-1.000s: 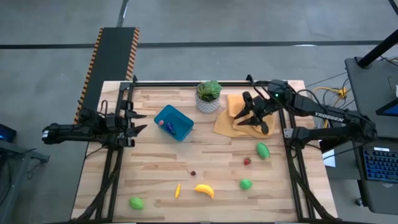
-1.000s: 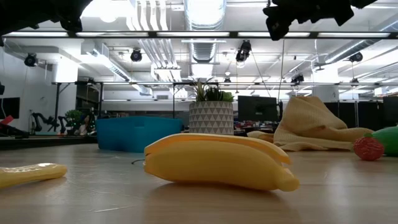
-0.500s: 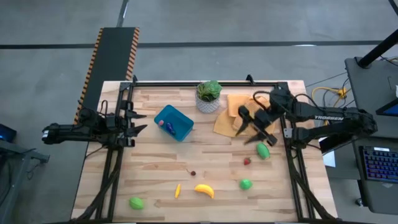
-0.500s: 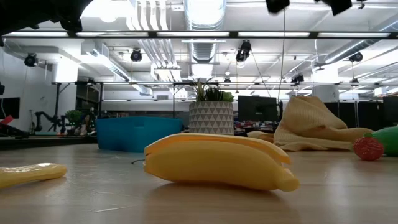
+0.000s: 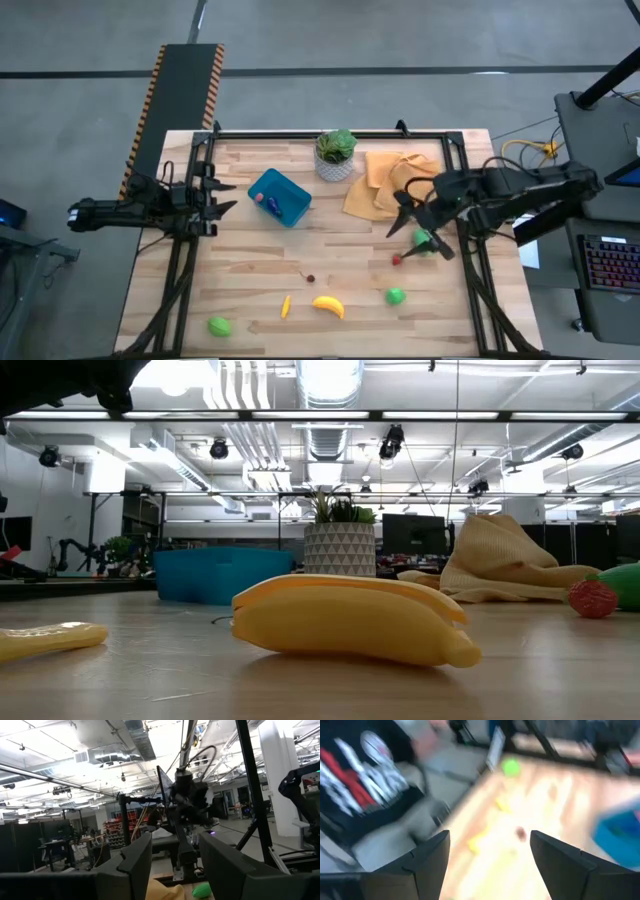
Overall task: Pick and placing Produce into tupperware
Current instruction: Put the red strawberry into the blue bin
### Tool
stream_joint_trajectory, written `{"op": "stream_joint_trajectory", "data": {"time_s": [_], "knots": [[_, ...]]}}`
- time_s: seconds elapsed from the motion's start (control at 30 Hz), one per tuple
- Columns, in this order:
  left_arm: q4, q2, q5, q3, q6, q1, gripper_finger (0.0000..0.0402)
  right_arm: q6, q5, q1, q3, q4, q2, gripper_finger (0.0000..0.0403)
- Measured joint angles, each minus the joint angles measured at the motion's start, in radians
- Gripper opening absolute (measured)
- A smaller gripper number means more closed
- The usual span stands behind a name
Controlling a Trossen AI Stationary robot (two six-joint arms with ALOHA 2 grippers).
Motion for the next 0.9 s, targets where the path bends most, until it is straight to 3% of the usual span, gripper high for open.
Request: {"op": "stream_joint_trajectory", "data": {"time_s": [0.2,0.6,0.9], "knots": [[-0.008,0.0,-0.005,0.0,0.0,0.0,0.0151,0.066,0.176,0.068,0.117,-0.238,0.073,0.025],[-0.009,0.0,-0.007,0.0,0.0,0.0,0.0151,0.114,0.185,0.067,0.116,-0.199,0.286,0.0248],[-0.014,0.0,-0.008,0.0,0.0,0.0,0.0151,0.169,0.228,0.065,0.163,-0.378,0.426,0.0231]]}}
